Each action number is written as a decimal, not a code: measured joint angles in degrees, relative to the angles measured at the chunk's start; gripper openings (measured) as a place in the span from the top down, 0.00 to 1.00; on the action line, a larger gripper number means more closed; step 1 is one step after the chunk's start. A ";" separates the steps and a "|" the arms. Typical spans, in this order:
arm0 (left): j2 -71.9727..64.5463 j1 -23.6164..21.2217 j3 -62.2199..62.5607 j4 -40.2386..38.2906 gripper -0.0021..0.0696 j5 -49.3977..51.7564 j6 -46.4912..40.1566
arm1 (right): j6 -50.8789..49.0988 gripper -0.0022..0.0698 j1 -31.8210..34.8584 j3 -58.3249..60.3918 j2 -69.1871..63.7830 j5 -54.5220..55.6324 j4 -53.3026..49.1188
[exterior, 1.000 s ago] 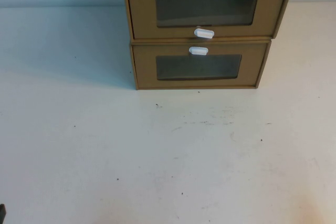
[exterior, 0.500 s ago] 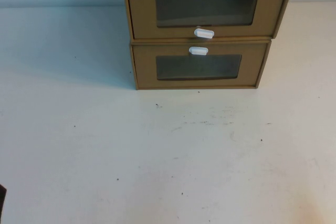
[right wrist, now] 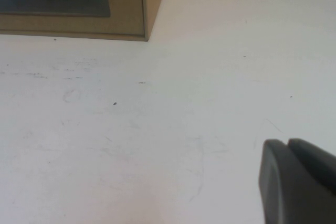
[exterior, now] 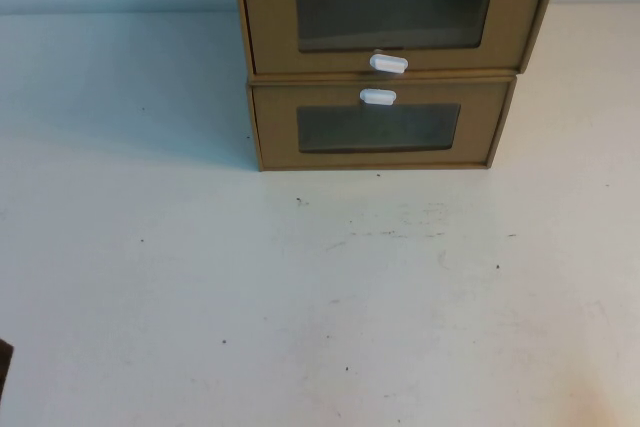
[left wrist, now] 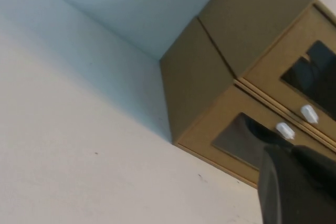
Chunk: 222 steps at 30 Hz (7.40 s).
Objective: Open the shoe box
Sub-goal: 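Pull the top drawer of the cardboard box fully open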
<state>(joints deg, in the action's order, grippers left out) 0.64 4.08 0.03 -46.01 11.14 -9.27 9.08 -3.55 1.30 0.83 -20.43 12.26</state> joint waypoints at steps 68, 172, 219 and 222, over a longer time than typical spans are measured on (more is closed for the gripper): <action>-129.20 12.52 147.01 0.80 0.98 58.81 -18.76 | 0.00 0.99 0.00 0.00 0.00 0.00 1.89; -129.20 12.79 147.48 2.96 0.98 58.82 3.63 | -52.20 0.64 -42.01 -62.79 -95.23 -3.11 -104.57; -129.20 12.79 147.48 2.64 0.98 58.87 4.87 | -54.17 0.75 -35.57 -79.91 -109.12 -5.11 -107.57; -129.20 12.79 147.48 2.64 0.98 58.87 4.87 | -54.17 0.81 -35.53 -79.91 -109.25 -4.81 -107.57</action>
<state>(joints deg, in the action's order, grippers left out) -128.56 16.87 147.52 -43.37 70.01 -4.40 -45.10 -39.08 -78.61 -108.43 -25.24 -95.31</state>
